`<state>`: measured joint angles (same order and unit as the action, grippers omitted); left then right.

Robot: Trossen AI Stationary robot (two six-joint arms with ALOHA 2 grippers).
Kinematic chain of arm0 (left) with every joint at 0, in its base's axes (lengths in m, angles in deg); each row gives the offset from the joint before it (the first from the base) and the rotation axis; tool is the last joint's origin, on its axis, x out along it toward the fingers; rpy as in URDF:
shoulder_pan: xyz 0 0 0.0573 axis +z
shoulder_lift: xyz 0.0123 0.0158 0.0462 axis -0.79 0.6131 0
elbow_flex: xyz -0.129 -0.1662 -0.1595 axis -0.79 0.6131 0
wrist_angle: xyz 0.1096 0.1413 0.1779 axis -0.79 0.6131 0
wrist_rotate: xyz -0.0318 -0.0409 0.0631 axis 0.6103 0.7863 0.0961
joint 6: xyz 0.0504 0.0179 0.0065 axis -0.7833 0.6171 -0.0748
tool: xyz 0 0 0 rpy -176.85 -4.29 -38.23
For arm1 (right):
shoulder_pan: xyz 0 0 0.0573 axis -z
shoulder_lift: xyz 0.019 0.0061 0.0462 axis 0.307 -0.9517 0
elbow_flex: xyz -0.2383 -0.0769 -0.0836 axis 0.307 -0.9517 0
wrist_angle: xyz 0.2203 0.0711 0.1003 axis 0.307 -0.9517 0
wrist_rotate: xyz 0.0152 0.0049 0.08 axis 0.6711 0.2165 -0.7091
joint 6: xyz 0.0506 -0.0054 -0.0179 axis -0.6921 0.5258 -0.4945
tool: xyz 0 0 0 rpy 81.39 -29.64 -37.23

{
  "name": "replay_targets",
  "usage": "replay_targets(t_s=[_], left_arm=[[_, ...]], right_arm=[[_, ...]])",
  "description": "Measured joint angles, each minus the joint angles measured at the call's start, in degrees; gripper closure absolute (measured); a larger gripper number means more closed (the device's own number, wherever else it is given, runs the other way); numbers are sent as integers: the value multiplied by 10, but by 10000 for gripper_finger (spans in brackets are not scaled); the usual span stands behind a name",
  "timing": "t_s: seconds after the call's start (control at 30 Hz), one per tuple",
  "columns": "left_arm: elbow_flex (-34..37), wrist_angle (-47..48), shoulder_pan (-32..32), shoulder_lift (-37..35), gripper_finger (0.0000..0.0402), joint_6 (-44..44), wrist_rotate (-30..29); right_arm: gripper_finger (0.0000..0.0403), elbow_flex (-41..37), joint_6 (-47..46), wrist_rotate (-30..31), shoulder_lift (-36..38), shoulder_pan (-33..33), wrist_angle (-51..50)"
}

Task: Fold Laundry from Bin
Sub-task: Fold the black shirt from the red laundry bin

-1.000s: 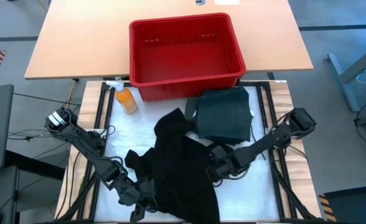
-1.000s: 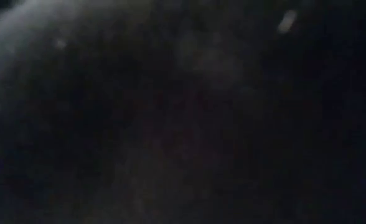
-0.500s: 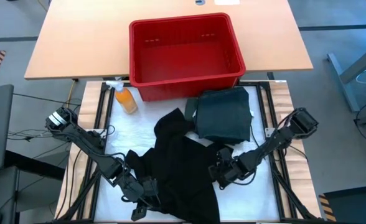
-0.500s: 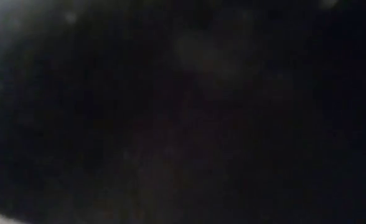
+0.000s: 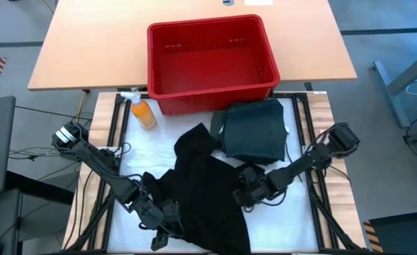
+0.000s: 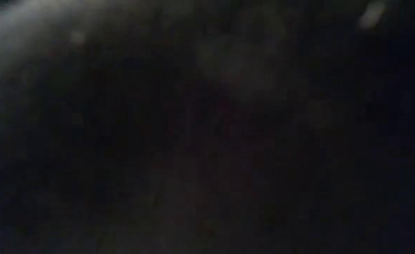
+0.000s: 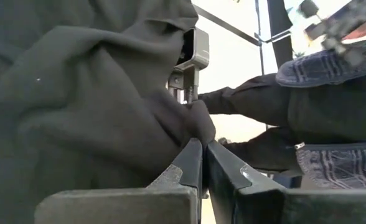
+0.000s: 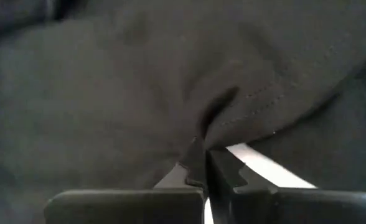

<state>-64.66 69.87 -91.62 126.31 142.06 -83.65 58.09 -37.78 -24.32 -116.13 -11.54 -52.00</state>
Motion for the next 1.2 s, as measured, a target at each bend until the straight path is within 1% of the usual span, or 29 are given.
replay_targets(t_s=[0.07,0.17,0.23,0.3,0.4,0.5,0.63,0.77,0.83,0.9,0.97,1.0,1.03,1.1,1.13,1.2], left_arm=[[0,2,0,0,401,-4,-9],[0,2,0,0,401,-3,-11],[0,2,0,0,401,-1,-12],[0,2,0,0,401,-1,-12],[0,2,0,0,401,4,-12],[0,2,0,0,401,26,-12],[0,0,5,-1,395,88,-6],[-2,-6,16,-15,360,123,56],[-7,-5,24,-26,336,117,79],[-10,-4,40,-43,312,90,86],[-10,9,64,-66,294,47,67],[-10,23,78,-78,287,29,44],[-11,48,95,-92,281,26,9],[-12,127,135,-115,276,39,-67],[-12,171,157,-121,275,41,-85],[-11,251,197,-124,274,15,-98]], right_arm=[[382,-2,10,-30,42,-7,-49],[384,0,31,-122,109,-23,-108],[387,0,16,-184,141,-49,-151],[387,-1,-23,-223,167,-85,-182],[387,-1,-97,-232,188,-139,-205],[387,-1,-172,-232,187,-188,-207],[387,0,-238,-231,167,-236,-198],[387,-1,-262,-249,146,-262,-183],[386,-1,-273,-251,139,-274,-172],[384,-1,-282,-252,135,-284,-167],[383,-1,-290,-252,130,-291,-169],[383,-1,-291,-252,128,-293,-169],[383,-1,-292,-251,127,-296,-168],[383,-1,-292,-249,126,-295,-167],[383,-1,-292,-249,126,-294,-167],[382,-1,-289,-245,126,-293,-164]])
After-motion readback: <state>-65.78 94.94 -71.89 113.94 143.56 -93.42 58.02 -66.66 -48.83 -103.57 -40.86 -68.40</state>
